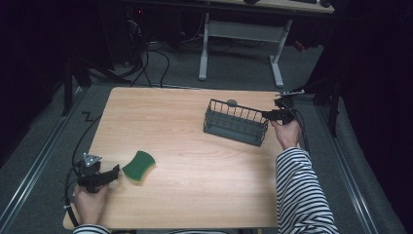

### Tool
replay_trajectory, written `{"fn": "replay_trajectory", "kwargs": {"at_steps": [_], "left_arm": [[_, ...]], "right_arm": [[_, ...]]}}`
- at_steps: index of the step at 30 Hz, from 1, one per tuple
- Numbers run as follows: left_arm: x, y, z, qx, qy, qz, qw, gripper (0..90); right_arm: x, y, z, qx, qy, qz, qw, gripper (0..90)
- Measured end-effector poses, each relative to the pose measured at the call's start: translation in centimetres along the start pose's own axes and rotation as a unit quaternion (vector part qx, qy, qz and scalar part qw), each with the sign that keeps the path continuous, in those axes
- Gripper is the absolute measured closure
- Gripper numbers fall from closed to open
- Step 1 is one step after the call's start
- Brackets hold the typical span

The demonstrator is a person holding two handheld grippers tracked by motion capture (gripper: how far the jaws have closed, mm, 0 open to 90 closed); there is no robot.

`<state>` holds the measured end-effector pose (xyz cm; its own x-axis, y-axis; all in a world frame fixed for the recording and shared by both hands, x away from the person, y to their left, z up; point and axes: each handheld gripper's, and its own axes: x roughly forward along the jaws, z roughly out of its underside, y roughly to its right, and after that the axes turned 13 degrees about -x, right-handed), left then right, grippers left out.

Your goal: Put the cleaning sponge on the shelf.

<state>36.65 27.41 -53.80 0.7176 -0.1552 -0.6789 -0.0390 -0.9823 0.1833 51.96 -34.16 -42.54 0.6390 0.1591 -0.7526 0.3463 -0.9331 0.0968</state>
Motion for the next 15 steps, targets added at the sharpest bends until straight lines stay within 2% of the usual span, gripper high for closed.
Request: {"fn": "replay_trajectory", "kwargs": {"at_steps": [8, 15], "left_arm": [[0.0, 0.0, 0.0, 0.0, 0.0, 0.0, 1.0, 22.4], [0.0, 0.0, 0.0, 0.0, -0.001, 0.001, 1.0, 22.4]], "right_arm": [[1.5, 0.0, -0.2, 0.002, -0.027, 0.002, 0.9996, 51.9], [2.1, -0.2, 0.0, -0.007, -0.038, -0.001, 0.9992, 58.8]]}}
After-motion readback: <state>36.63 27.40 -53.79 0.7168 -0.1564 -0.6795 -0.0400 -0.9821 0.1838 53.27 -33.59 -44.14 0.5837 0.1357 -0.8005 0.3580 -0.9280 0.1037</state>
